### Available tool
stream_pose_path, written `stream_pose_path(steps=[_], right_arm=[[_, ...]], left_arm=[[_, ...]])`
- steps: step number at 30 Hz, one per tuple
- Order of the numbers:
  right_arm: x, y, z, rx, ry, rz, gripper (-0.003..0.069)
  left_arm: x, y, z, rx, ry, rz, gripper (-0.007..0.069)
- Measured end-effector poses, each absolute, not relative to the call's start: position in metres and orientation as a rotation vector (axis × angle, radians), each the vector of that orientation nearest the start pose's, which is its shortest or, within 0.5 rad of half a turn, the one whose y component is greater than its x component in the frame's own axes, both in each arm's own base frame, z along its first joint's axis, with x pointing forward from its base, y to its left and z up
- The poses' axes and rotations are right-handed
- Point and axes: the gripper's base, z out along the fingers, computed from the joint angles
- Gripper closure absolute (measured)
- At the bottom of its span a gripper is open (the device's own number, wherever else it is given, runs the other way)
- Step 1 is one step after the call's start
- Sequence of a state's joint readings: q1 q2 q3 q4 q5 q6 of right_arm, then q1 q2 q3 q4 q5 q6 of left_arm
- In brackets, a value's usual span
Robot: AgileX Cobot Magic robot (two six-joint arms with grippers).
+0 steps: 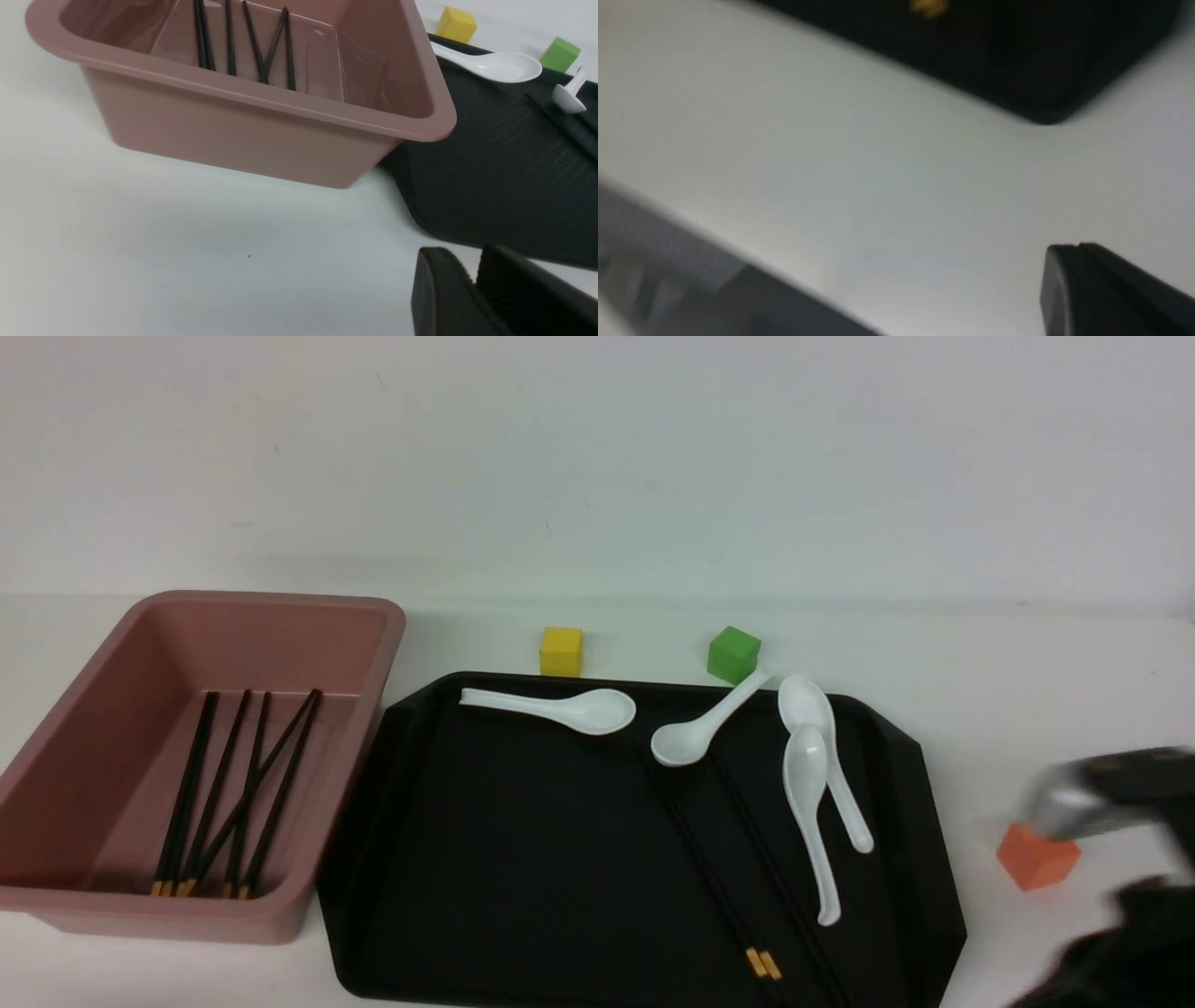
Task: On white tablecloth take chopsticks from black tray and put them in box.
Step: 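Move the gripper over the chopsticks on the black tray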
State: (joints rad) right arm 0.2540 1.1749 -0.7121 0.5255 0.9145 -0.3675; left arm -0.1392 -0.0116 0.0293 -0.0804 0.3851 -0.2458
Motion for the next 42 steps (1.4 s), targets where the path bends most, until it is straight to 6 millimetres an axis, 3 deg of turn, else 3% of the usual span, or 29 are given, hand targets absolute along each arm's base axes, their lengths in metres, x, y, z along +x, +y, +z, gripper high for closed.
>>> stream_pose_path(steps=[4, 7, 15, 17, 24, 42], right_arm=[[0.209, 0.136, 0.235, -0.734, 2.781, 0.723, 0.0543], [0.236, 0.175, 0.224, -0.795, 2.858, 0.608, 0.0495], [0.294, 0.226, 0.208, -0.727, 2.911, 0.227, 0.0360], [0.311, 0.238, 0.193, -0.732, 2.935, 0.112, 0.0324], [0.328, 0.248, 0.158, -0.731, 2.989, 0.024, 0.0306], [0.333, 0.247, 0.149, -0.561, 3.025, -0.044, 0.0309]], left_arm=[[0.051, -0.010, 0.169, -0.151, 1.894, -0.342, 0.0491], [0.051, -0.010, 0.169, -0.151, 1.894, -0.342, 0.0490], [0.051, -0.010, 0.169, -0.151, 1.894, -0.342, 0.0482], [0.051, -0.010, 0.169, -0.151, 1.894, -0.342, 0.0480], [0.051, -0.010, 0.169, -0.151, 1.894, -0.342, 0.0480], [0.051, -0.010, 0.169, -0.151, 1.894, -0.342, 0.0480]])
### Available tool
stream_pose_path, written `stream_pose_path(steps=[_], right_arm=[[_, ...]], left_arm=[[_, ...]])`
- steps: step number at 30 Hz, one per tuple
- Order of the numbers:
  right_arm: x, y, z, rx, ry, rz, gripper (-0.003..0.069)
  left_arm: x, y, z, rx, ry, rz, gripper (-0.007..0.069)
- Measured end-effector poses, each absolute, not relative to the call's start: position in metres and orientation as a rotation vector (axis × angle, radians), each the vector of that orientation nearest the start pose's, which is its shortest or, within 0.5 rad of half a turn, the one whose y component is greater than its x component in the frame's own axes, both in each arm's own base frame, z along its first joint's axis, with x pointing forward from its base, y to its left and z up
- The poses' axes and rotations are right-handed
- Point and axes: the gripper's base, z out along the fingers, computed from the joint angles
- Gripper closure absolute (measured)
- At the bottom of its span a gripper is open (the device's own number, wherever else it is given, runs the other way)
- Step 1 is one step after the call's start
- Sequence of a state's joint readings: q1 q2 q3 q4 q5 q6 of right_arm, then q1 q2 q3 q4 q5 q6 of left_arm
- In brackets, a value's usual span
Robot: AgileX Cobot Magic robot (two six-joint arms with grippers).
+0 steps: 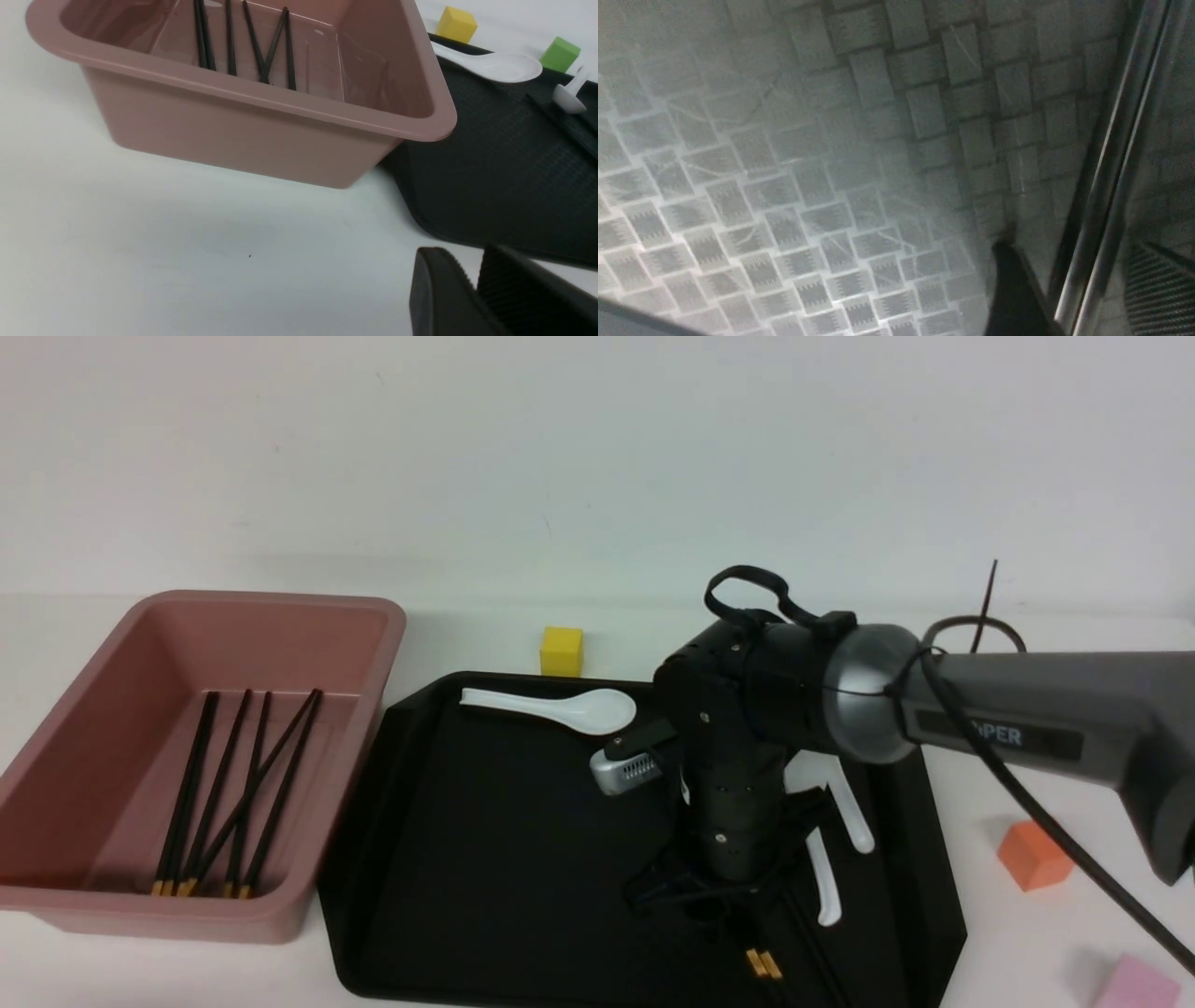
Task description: On white tablecloth take chopsticks from black tray and put them in box.
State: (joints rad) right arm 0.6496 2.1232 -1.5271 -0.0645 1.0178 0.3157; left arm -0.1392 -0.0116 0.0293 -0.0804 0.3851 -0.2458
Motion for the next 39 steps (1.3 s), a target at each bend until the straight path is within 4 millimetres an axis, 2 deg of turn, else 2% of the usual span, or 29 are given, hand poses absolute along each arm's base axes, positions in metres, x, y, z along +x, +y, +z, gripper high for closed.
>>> stream_pose_path(steps=[4, 8, 15, 17, 20, 26, 29, 32, 34, 36, 38, 39], right_arm=[[0.333, 0.248, 0.149, -0.565, 3.037, -0.036, 0.0375], [0.333, 0.249, 0.149, -0.580, 3.050, -0.027, 0.0530], [0.327, 0.245, 0.149, -0.719, 3.089, -0.081, 0.0528], [0.324, 0.243, 0.151, -0.823, 3.090, -0.090, 0.0528], [0.319, 0.241, 0.161, -0.906, 3.087, -0.062, 0.0528], [0.314, 0.244, 0.206, -1.061, 2.961, 0.058, 0.0528], [0.316, 0.251, 0.240, -1.065, 2.865, 0.179, 0.0528], [0.318, 0.266, 0.276, -1.003, 2.780, 0.401, 0.0528], [0.320, 0.282, 0.303, -0.916, 2.671, 0.649, 0.0528], [0.321, 0.294, 0.316, -0.856, 2.591, 0.790, 0.0528], [0.327, 0.321, 0.333, -0.691, 2.407, 1.061, 0.0528], [0.329, 0.331, 0.333, -0.647, 2.356, 1.123, 0.0528]], left_arm=[[0.051, -0.010, 0.169, -0.151, 1.894, -0.342, 0.0480], [0.051, -0.010, 0.169, -0.151, 1.894, -0.342, 0.0480], [0.051, -0.010, 0.169, -0.151, 1.894, -0.342, 0.0480], [0.051, -0.010, 0.169, -0.151, 1.894, -0.342, 0.0480], [0.051, -0.010, 0.169, -0.151, 1.894, -0.342, 0.0480], [0.051, -0.010, 0.169, -0.151, 1.894, -0.342, 0.0480], [0.051, -0.010, 0.169, -0.151, 1.894, -0.342, 0.0480], [0.051, -0.010, 0.169, -0.151, 1.894, -0.342, 0.0480], [0.051, -0.010, 0.169, -0.151, 1.894, -0.342, 0.0480], [0.051, -0.010, 0.169, -0.151, 1.894, -0.342, 0.0480], [0.051, -0.010, 0.169, -0.151, 1.894, -0.342, 0.0480], [0.051, -0.010, 0.169, -0.151, 1.894, -0.342, 0.0480]])
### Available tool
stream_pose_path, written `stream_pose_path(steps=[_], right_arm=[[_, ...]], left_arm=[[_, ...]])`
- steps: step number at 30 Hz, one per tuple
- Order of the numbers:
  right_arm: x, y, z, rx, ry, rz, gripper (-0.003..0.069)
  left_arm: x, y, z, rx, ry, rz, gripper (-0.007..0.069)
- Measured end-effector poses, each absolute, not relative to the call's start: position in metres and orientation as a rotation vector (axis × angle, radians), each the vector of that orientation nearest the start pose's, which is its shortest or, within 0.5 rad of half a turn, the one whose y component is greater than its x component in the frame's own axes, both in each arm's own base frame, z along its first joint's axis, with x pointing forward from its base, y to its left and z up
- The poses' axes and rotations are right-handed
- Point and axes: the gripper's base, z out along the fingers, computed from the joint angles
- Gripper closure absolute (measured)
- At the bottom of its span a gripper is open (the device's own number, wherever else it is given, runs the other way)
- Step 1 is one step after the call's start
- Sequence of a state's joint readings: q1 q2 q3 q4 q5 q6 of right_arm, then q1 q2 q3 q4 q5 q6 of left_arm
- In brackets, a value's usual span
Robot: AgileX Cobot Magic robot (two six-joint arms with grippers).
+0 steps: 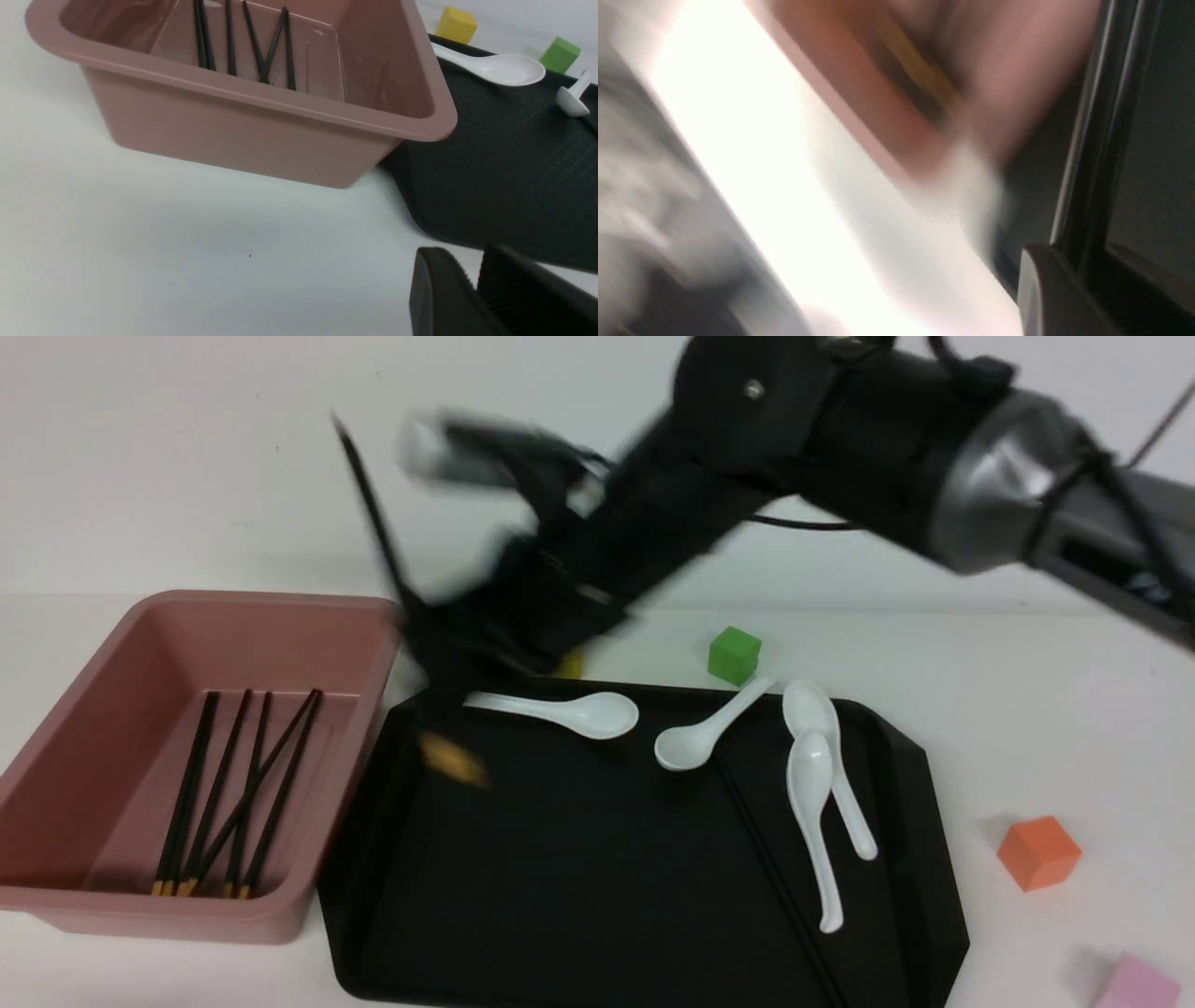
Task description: On white tablecloth take chopsticks from black tray and put them in box.
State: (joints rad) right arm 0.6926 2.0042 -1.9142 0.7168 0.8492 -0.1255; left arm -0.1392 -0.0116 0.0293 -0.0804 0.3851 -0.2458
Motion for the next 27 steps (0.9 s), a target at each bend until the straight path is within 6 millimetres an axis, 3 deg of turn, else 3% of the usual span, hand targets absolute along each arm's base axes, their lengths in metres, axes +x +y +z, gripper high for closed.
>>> stream_pose_path(steps=[3, 5, 8, 10, 12, 15, 21, 24, 27], right_arm=[[0.336, 0.363, 0.323, -0.489, 2.187, 1.262, 0.0528], [0.338, 0.385, 0.304, -0.410, 2.135, 1.295, 0.0528], [0.339, 0.400, 0.287, -0.357, 2.095, 1.290, 0.0528], [0.338, 0.418, 0.260, -0.335, 2.070, 1.247, 0.0528], [0.337, 0.425, 0.246, -0.343, 2.058, 1.212, 0.0507], [0.337, 0.430, 0.234, -0.374, 2.048, 1.179, 0.0443], [0.338, 0.429, 0.234, -0.439, 2.030, 1.168, 0.0302], [0.338, 0.422, 0.245, -0.512, 2.025, 1.209, 0.0302], [0.336, 0.411, 0.262, -0.638, 2.018, 1.249, 0.0347]], left_arm=[[0.051, -0.010, 0.169, -0.151, 1.894, -0.342, 0.0480], [0.051, -0.010, 0.169, -0.151, 1.894, -0.342, 0.0480], [0.051, -0.010, 0.169, -0.151, 1.894, -0.342, 0.0480], [0.051, -0.010, 0.169, -0.151, 1.894, -0.342, 0.0480], [0.051, -0.010, 0.169, -0.151, 1.894, -0.342, 0.0480], [0.051, -0.010, 0.169, -0.151, 1.894, -0.342, 0.0480], [0.051, -0.010, 0.169, -0.151, 1.894, -0.342, 0.0480], [0.051, -0.010, 0.169, -0.151, 1.894, -0.342, 0.0480], [0.051, -0.010, 0.169, -0.151, 1.894, -0.342, 0.0480]])
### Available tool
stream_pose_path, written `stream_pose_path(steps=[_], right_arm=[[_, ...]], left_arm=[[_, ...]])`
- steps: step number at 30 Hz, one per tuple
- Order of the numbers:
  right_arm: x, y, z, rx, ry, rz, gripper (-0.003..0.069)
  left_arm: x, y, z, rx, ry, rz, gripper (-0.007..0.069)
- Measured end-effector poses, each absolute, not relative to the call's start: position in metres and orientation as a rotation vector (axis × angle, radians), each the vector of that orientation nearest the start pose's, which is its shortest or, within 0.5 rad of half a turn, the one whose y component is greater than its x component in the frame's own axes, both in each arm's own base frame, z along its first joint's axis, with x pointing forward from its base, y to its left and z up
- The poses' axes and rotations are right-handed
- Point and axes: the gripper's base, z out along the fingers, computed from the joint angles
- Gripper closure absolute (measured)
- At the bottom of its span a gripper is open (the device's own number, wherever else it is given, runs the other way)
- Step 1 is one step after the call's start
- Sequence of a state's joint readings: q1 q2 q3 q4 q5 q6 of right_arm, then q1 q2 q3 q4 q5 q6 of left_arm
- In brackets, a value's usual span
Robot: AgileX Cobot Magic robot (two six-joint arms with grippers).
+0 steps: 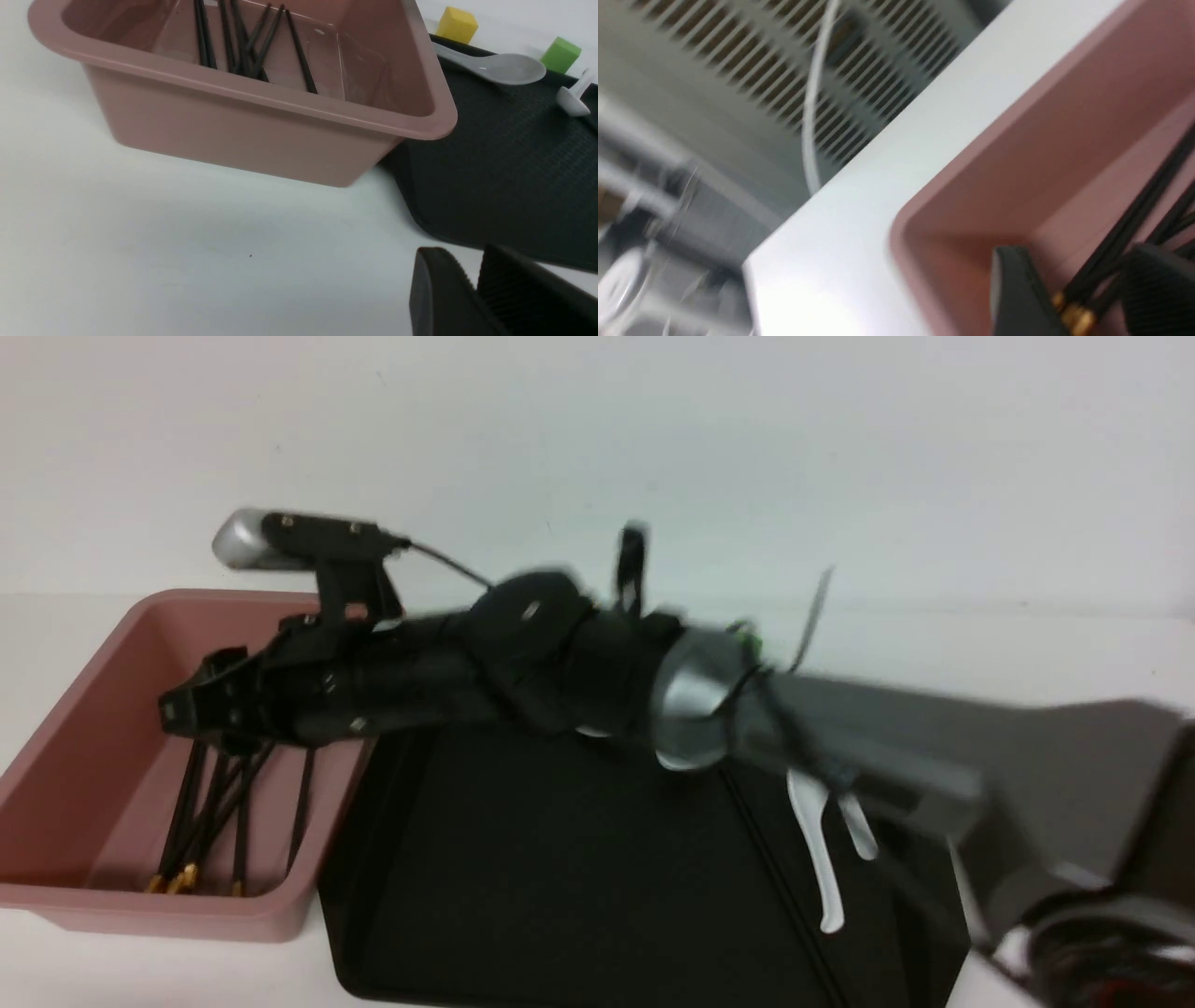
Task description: On white tablecloth take chopsticks from black tray and put them in box.
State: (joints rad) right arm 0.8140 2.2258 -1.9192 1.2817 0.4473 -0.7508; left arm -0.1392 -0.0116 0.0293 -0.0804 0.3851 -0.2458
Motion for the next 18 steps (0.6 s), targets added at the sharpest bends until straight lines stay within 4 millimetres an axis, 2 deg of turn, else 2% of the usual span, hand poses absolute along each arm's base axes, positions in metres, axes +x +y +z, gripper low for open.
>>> stream_pose_path(steps=[3, 4, 5, 8, 10, 12, 13, 15, 16, 18], right_arm=[[0.332, 0.380, 0.299, -0.804, 2.053, 1.279, 0.0492], [0.331, 0.377, 0.302, -0.813, 2.056, 1.278, 0.0501], [0.328, 0.357, 0.320, -0.888, 2.096, 1.256, 0.0561], [0.322, 0.316, 0.351, -0.978, 2.184, 1.180, 0.0659], [0.315, 0.279, 0.372, -1.021, 2.291, 1.085, 0.0669], [0.313, 0.263, 0.383, -1.007, 2.317, 1.035, 0.0669], [0.310, 0.241, 0.398, -0.964, 2.334, 0.954, 0.0668], [0.303, 0.212, 0.420, -0.893, 2.331, 0.829, 0.0666], [0.294, 0.192, 0.436, -0.855, 2.314, 0.725, 0.0666], [0.280, 0.168, 0.451, -0.812, 2.293, 0.603, 0.0664]], left_arm=[[0.051, -0.010, 0.169, -0.151, 1.894, -0.342, 0.0480], [0.051, -0.010, 0.169, -0.151, 1.894, -0.342, 0.0480], [0.051, -0.010, 0.169, -0.151, 1.894, -0.342, 0.0477], [0.051, -0.010, 0.169, -0.151, 1.894, -0.342, 0.0475], [0.051, -0.010, 0.169, -0.151, 1.894, -0.342, 0.0473], [0.051, -0.010, 0.169, -0.151, 1.894, -0.342, 0.0473], [0.051, -0.010, 0.169, -0.151, 1.894, -0.342, 0.0473], [0.051, -0.010, 0.169, -0.151, 1.894, -0.342, 0.0472], [0.051, -0.010, 0.169, -0.151, 1.894, -0.342, 0.0471], [0.051, -0.010, 0.169, -0.151, 1.894, -0.342, 0.0469]])
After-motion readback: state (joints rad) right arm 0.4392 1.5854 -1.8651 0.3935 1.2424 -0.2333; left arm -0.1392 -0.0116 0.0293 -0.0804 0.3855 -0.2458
